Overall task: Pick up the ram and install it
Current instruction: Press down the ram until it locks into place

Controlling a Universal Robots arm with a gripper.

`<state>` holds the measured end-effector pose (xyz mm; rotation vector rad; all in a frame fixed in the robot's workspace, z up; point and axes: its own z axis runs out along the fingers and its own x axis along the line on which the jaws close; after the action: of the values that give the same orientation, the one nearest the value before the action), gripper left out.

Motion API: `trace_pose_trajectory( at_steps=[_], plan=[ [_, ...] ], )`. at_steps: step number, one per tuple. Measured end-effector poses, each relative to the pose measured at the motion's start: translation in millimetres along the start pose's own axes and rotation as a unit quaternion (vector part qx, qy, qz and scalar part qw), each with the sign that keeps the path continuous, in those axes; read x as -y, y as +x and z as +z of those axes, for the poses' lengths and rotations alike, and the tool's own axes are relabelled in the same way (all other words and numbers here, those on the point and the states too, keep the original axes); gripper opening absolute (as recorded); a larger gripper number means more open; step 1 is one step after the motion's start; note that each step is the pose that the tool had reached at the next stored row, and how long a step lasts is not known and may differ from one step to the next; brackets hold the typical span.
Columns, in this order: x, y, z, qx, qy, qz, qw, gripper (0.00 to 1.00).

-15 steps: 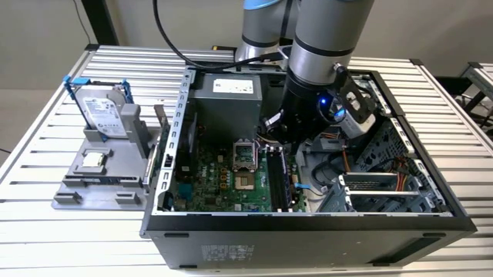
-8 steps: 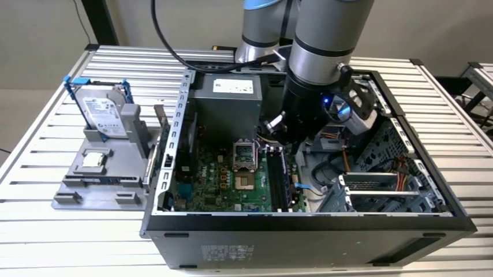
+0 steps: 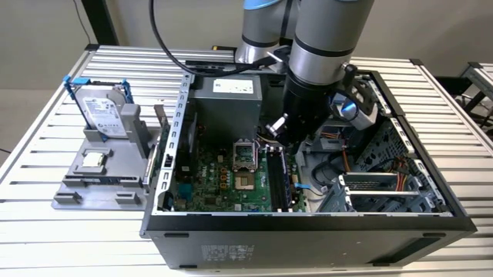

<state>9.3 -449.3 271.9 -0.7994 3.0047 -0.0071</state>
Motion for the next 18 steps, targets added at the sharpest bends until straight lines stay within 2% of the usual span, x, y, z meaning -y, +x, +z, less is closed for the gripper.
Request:
trace_pose_trajectory(
  at_steps=[4,6,9,13,15,18],
  plan=[
    [0.0,0.0,0.0,0.0014,-0.0005,-0.036,0.99934,0.0],
    [0.0,0.0,0.0,0.0023,-0.0007,-0.054,0.99853,0.0],
    [0.0,0.0,0.0,0.0038,-0.0008,-0.081,0.99668,0.0],
    [0.0,0.0,0.0,0.0057,-0.0011,-0.118,0.99303,0.0],
    [0.0,0.0,0.0,0.0065,-0.0013,-0.135,0.99076,0.0],
    [0.0,0.0,0.0,0.0079,-0.0015,-0.163,0.9866,0.0]
  ],
)
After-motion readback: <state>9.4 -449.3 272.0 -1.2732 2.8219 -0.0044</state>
